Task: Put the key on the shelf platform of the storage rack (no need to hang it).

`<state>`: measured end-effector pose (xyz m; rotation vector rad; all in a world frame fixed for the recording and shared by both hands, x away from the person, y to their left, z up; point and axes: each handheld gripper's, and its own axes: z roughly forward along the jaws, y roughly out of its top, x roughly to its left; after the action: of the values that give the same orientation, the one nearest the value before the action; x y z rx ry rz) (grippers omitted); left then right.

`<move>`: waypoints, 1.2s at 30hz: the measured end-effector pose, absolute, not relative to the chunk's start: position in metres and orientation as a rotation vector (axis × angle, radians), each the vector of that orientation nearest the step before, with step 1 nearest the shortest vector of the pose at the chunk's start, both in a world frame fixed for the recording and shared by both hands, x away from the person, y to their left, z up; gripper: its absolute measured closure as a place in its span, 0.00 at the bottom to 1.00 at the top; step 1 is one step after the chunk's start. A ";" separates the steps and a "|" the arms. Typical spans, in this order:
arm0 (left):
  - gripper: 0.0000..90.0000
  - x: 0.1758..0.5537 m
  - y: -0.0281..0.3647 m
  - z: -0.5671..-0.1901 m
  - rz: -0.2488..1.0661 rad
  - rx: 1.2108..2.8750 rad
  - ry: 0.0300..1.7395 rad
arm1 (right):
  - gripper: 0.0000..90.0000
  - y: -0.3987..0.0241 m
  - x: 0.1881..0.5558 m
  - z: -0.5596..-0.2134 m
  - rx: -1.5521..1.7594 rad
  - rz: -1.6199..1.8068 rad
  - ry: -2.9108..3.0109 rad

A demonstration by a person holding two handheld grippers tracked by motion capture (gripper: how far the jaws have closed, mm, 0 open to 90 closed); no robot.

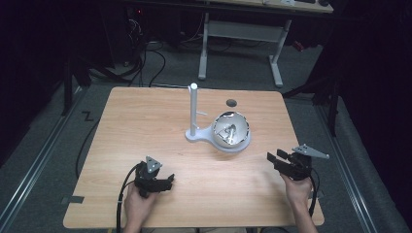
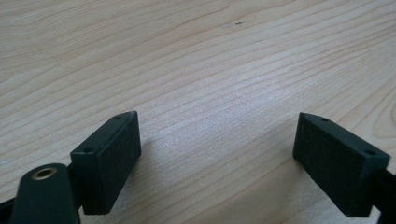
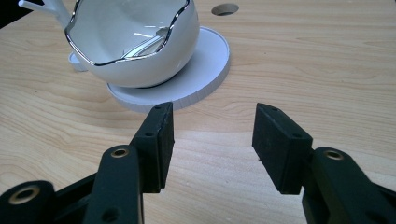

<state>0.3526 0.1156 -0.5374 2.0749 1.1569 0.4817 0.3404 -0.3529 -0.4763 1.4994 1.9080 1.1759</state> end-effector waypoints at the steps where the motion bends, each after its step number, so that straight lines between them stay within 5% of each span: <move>1: 0.17 0.353 0.116 -0.537 0.482 2.075 1.157 | 0.55 -0.352 0.340 -0.477 1.500 1.179 1.905; 36: 0.17 0.353 0.115 -0.538 0.484 2.074 1.157 | 0.43 -0.319 0.341 -0.531 1.462 0.868 2.045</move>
<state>0.3525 0.1155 -0.5375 2.0742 1.1570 0.4840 0.3407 -0.3192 -0.5310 1.4616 2.0446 0.8681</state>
